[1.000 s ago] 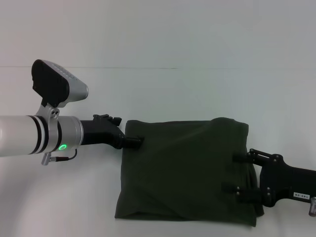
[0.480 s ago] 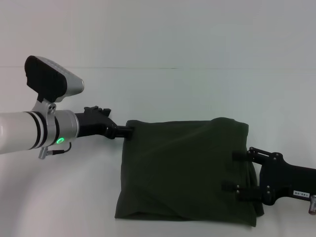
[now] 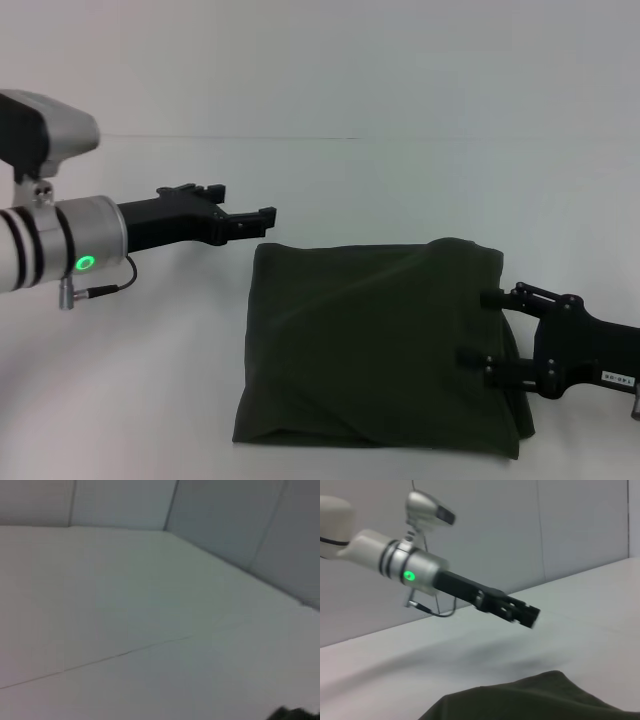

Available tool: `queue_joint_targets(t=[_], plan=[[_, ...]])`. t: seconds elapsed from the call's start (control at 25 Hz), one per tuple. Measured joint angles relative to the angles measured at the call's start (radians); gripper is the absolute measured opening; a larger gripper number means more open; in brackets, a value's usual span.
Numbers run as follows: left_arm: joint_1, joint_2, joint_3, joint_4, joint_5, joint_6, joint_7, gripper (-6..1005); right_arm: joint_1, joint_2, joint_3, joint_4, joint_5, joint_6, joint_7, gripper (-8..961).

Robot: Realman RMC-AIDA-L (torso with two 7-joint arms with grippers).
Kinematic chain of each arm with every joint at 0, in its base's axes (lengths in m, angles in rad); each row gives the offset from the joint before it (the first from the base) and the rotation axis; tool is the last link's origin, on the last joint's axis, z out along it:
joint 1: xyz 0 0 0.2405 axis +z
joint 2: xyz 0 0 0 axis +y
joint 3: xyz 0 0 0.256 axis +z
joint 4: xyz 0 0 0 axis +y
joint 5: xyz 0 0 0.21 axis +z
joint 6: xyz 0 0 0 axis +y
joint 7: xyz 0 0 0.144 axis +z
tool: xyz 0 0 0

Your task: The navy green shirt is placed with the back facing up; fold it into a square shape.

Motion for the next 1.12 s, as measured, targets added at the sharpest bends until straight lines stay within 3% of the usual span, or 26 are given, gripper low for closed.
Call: queue_joint_targets(t=[0.2,0.32,0.44,0.52,0.76,0.88,1.12], plan=[[0.009,0.04,-0.097,0.013,-0.011,0.359,0.022,936,0.0,0.001,0.005,-0.009,0.006,-0.003,-0.001,899],[0.012,0.052,-0.085,0.008,0.037,0.425,0.019,936,-0.002,0.001,0.006,-0.014,0.013,-0.011,-0.002,899],[0.004,0.056,-0.098,-0.016,0.078,0.41,-0.06,936,-0.012,0.001,0.016,-0.03,0.016,-0.02,0.007,898],[-0.019,0.073,-0.111,-0.055,0.079,0.4,-0.173,936,-0.021,0.0,0.029,-0.034,0.017,-0.034,0.013,898],[-0.153,0.17,-0.111,-0.272,0.151,0.294,-0.652,936,-0.051,-0.003,0.046,-0.047,0.015,-0.077,0.019,898],[-0.177,0.177,-0.112,-0.319,0.159,0.257,-0.692,936,-0.066,-0.004,0.043,-0.049,0.009,-0.082,0.016,899],[-0.184,0.157,-0.096,-0.334,0.161,0.153,-0.71,935,-0.088,-0.002,0.036,-0.049,0.007,-0.093,0.013,900]])
